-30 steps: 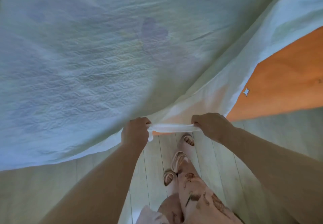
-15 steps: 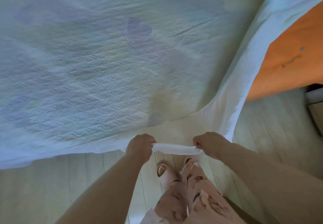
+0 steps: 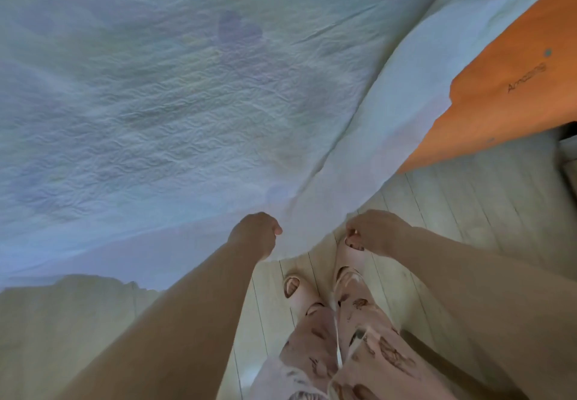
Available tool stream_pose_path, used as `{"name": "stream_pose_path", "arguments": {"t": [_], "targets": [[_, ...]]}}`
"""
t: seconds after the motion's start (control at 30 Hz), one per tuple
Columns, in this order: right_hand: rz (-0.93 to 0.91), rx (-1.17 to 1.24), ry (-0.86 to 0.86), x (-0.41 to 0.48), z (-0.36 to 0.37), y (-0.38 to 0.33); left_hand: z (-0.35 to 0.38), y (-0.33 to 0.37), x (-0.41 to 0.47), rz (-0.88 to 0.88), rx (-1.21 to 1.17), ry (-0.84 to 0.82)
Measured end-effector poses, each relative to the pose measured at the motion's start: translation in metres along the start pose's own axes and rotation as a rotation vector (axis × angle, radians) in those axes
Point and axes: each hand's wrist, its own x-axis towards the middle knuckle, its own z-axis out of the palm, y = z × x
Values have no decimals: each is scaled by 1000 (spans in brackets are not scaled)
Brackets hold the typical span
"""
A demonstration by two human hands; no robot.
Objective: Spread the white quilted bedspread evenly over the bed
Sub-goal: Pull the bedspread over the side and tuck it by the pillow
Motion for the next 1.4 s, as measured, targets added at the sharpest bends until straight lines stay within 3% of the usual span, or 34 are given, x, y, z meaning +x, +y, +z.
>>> {"name": "stream_pose_path", "arguments": {"t": [0.2, 0.53, 1.03, 1.4], "targets": [[3, 6, 191, -13, -26, 8, -28, 24, -5, 20, -31, 109], [98, -7, 413, -25, -70, 76, -83, 110, 0, 149, 82, 127], [314, 37, 461, -51, -176, 321, -142, 371, 94, 180, 182, 253], [278, 24, 398, 5, -226, 375, -151, 426, 184, 136, 286, 294]]}}
